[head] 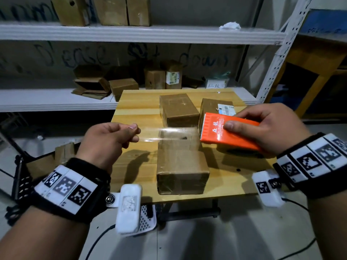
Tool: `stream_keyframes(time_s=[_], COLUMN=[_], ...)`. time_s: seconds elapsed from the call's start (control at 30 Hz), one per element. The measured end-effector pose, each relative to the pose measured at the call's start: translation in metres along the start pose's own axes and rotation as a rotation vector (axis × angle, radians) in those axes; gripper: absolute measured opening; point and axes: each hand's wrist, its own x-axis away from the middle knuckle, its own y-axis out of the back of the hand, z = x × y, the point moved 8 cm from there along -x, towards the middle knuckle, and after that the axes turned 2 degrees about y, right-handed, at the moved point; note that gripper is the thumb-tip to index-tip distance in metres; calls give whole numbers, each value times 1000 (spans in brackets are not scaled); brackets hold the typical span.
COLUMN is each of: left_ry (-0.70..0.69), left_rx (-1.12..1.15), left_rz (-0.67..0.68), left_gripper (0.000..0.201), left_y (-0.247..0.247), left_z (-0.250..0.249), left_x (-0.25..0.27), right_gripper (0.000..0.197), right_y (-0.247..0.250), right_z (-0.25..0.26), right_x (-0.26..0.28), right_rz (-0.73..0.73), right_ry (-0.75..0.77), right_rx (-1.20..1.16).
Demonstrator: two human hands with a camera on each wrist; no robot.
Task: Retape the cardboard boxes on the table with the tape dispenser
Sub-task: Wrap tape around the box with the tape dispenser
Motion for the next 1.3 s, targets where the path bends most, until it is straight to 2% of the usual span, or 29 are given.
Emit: stream_keyframes(time_s=[0.3,0.47,0.77,0.87,1.13,1.23,1.3], left_ry=[204,279,412,416,426,444,436], left_rx=[37,42,38,8,-35,-75,-117], left_rz=[5,36,81,119,175,137,116], left_gripper=[17,18,22,25,35,23,22], left_y=[7,-6,-30,-39,-56,-51,-48], left_z=[29,37,55,58,62,63,65], left_x=[-13,-6,7,8,10,13,14], right_gripper=[58,59,53,57,53,56,55], right_y=[3,3,-7,-12,-25,-25,-26], right_z=[32,32,23,17,1,-4,-7], right_x=[-44,-57,-68,-69,-64,-63,-61], right_rz=[149,227,270,277,286,283,296], right_ry=[-30,-78,-112,-103,-140,-157,-160], right_rx=[32,51,117,138,118,94,94])
